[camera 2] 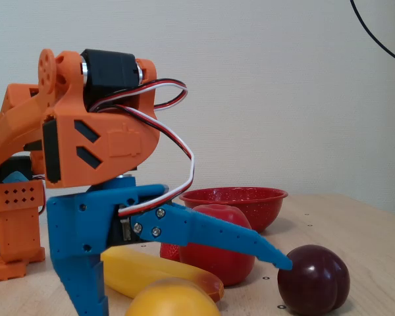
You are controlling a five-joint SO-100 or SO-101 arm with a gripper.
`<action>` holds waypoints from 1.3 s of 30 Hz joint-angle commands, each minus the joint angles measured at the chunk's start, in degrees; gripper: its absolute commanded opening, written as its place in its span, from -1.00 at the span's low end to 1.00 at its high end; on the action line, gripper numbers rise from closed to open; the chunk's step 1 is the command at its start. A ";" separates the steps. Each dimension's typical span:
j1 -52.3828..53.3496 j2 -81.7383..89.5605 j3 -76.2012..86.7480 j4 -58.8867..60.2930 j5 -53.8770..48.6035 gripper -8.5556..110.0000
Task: Put the peach in the red bowl.
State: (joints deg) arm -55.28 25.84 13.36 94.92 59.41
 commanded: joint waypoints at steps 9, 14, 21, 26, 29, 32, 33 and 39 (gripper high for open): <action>-3.08 2.29 -0.62 -3.25 1.49 0.26; -3.16 2.29 0.09 -4.39 1.32 0.26; -3.08 2.37 0.18 -4.31 1.49 0.18; -2.99 2.46 0.26 -4.39 1.67 0.13; -2.99 2.64 0.70 -4.31 2.11 0.10; -2.99 2.81 1.23 -4.57 2.20 0.10; -2.90 2.81 1.23 -4.57 2.29 0.10; -2.90 2.90 1.32 -4.83 2.55 0.04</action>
State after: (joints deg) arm -55.28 24.70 15.38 91.58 60.82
